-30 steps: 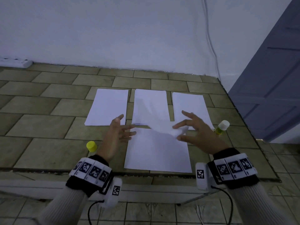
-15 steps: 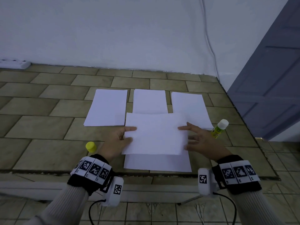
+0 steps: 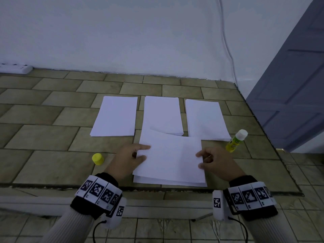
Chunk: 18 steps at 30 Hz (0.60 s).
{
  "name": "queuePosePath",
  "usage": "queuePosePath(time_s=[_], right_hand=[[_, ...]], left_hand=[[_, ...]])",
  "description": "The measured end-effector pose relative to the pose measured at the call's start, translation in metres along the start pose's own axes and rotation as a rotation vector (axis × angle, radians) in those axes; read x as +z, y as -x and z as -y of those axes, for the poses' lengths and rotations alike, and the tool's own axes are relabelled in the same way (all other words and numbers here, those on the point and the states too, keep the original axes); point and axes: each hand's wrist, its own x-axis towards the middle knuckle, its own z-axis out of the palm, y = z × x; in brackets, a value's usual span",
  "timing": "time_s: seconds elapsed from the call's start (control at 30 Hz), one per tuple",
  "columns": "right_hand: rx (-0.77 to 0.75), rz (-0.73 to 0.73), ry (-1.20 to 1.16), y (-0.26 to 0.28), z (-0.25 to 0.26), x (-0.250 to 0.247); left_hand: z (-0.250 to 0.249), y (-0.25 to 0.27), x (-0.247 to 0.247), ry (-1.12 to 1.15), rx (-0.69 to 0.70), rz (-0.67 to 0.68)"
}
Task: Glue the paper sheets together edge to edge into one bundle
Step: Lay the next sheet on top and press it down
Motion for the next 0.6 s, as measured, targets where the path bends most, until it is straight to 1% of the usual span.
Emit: queuePosePath(time_s=[0.07,0.13,0.33,0.6], right_hand=[[-0.006,-0.016,0.023,0.002,-0.001,0.003],[-0.006,-0.014,0.036,0.003,-0.002,0.005],[-0.015,-0.02,0.079,0.005,-0.003,0.007],[0.004,-0.017,0.082,0.006,-0.007,0.011]], left_hand=[[0.0,0.002,0.001,-0.062,0.051,-0.038],[0.002,0.003,0.001,-0.131,0.062,-0.042],[0.007,0.002,0.002,-0.257,0.039,-0.047],[0.01,0.002,0.003,-0.323,0.02,-0.028]])
